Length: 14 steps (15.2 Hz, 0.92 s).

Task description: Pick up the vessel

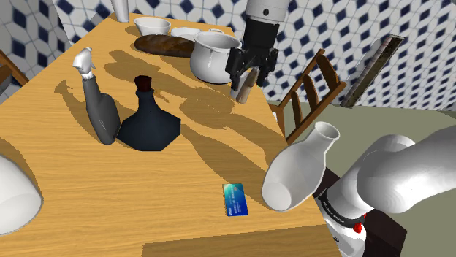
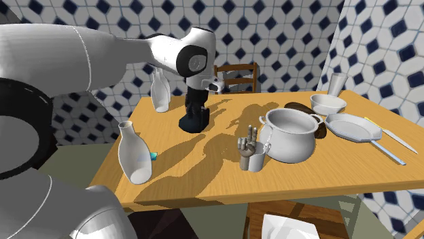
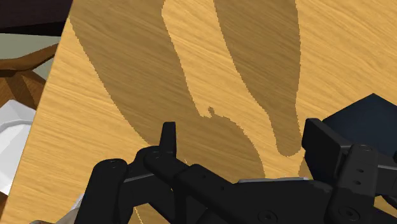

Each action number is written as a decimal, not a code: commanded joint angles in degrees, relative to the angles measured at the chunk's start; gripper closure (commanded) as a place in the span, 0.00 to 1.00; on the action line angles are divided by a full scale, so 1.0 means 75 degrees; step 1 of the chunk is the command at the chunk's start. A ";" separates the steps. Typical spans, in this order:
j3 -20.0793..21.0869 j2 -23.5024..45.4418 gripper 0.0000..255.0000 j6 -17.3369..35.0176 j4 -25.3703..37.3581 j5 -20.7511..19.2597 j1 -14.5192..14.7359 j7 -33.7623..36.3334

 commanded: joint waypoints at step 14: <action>0.1442 0.3834 0.00 0.0178 0.4102 -0.0880 0.0691 0.2353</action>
